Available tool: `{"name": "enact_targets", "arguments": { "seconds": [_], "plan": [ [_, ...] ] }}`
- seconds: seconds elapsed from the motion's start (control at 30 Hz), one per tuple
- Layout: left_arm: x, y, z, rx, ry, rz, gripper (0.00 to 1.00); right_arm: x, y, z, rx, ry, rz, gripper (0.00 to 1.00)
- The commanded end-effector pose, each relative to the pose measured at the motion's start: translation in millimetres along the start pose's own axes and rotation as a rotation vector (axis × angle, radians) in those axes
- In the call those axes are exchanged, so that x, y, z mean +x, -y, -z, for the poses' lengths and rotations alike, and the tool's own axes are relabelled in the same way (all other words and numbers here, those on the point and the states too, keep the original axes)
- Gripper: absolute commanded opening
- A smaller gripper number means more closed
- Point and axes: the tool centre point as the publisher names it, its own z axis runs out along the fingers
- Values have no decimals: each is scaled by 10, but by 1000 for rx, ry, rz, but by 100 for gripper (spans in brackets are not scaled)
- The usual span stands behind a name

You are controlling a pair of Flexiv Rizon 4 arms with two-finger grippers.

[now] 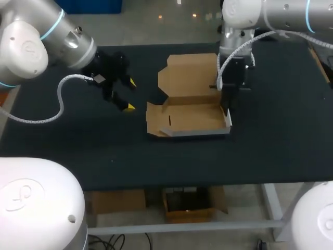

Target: Assemble the packaging by folding the flat box into shape, placing the metal phone stand inside, and closing the box properly

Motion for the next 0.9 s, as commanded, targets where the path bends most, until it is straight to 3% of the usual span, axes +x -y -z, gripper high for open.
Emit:
{"name": "enact_targets", "arguments": {
  "seconds": [0.03,0.9],
  "plan": [
    [-6,6,3,-5,-3,1,100,8,-26,17,10,2,0,0],
    [-6,6,3,-5,-3,1,100,75,146,-267,0,4,-3,0]
  ]
}}
